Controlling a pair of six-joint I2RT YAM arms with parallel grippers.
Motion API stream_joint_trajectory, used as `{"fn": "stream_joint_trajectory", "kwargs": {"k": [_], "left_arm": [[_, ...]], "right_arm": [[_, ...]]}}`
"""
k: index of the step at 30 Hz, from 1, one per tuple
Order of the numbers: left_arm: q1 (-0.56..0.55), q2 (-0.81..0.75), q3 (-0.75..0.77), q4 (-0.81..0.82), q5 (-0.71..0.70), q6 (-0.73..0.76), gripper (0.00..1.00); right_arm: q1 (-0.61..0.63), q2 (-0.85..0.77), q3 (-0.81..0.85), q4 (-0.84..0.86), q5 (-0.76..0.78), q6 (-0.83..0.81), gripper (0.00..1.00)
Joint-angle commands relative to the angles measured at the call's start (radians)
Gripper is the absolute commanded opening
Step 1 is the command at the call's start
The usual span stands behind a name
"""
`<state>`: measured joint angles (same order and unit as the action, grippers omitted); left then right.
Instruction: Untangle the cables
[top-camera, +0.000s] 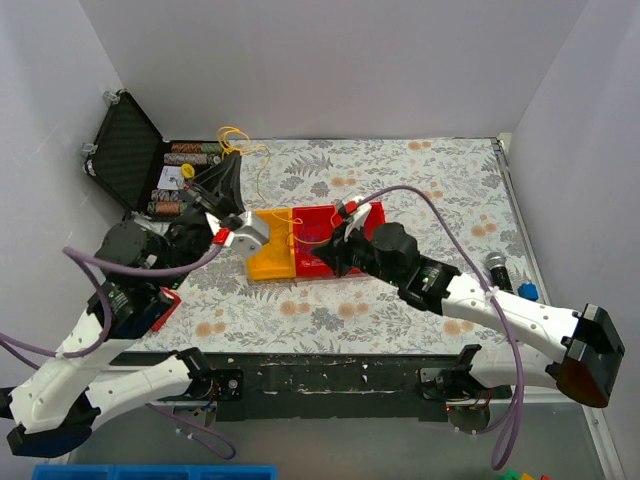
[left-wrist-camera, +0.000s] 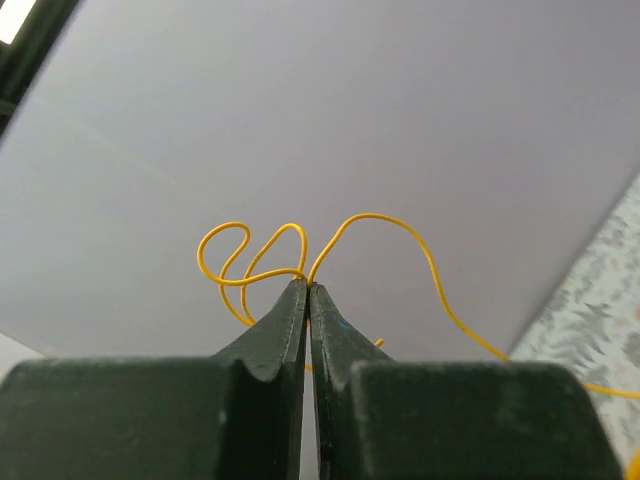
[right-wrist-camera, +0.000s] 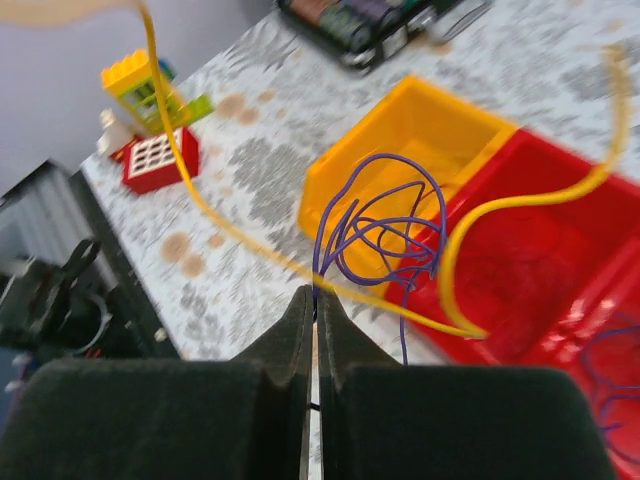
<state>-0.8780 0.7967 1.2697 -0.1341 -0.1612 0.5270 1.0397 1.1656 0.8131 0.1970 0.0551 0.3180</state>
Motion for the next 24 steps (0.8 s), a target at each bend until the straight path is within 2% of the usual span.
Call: {"fn": "stream_joint_trajectory", "kwargs": {"k": [1, 6, 10, 14, 24], "left_arm": [[0.007, 0.019, -0.081, 0.01, -0.118, -0.18, 0.0], [0.007, 0.044, -0.164, 0.187, -0.199, -0.252, 0.0], [0.007, 0.093, -0.208, 0.35, -0.291, -0.278, 0.0], [0.008, 0.166, -0.179, 0.505, -0.353, -0.301, 0.0], [0.016, 0.269, -0.058, 0.599, -0.382, -0.372, 0.0]], "right_arm": [[-0.102, 0.0, 0.099, -0.103, 0.057, -0.103, 0.01], [-0.254, 0.043, 0.116, -0.12, 0.012, -0.109, 0.01], [-0.317, 0.075, 0.103, -0.097, -0.006, -0.103, 0.01], [-0.36, 0.129, 0.093, -0.084, -0.012, -0.093, 0.01], [-0.42, 0.235, 0.009, -0.05, -0.015, -0.066, 0.01]]}}
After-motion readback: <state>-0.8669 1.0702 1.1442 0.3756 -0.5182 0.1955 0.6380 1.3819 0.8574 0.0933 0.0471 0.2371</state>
